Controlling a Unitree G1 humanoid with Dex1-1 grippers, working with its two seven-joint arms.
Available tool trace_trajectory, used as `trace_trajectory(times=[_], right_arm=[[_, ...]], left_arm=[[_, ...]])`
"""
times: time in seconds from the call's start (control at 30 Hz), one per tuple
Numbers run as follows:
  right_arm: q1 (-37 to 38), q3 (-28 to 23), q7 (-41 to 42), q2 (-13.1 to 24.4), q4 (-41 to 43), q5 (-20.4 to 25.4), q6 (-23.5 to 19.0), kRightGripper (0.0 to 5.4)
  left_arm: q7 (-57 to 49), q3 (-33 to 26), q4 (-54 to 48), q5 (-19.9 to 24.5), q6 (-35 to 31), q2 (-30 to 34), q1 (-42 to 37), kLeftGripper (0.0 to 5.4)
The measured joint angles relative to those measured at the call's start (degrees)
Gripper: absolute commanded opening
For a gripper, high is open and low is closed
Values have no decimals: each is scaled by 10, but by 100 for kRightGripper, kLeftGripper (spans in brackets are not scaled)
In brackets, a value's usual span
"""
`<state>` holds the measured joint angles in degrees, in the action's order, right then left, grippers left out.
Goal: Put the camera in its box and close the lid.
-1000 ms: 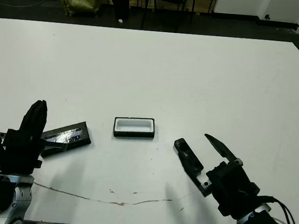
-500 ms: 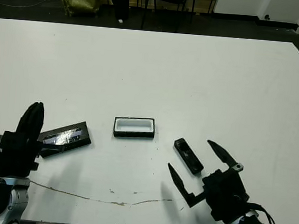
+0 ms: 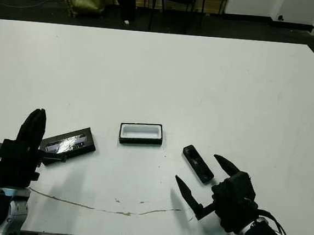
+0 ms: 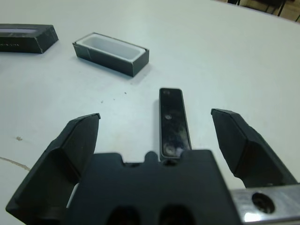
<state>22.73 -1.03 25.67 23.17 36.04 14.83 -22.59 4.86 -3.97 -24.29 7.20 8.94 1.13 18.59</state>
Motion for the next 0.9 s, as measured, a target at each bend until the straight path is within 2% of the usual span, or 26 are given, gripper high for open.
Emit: trace_trajectory(times=[0.13,0.5,0.9], right_arm=[[-7,-4,0,2,-6,4,-21,539],[-21,-21,-2,11,-40,2,-24,539],[-23,-24,-2,16,-54,-4,-24,539]], left_arm=[[1,-2,0,0,0,2,0,0],[2,-7,0,7,-1,3,-7,0],[-3,5,-15,-6,-23,4,-8,0]])
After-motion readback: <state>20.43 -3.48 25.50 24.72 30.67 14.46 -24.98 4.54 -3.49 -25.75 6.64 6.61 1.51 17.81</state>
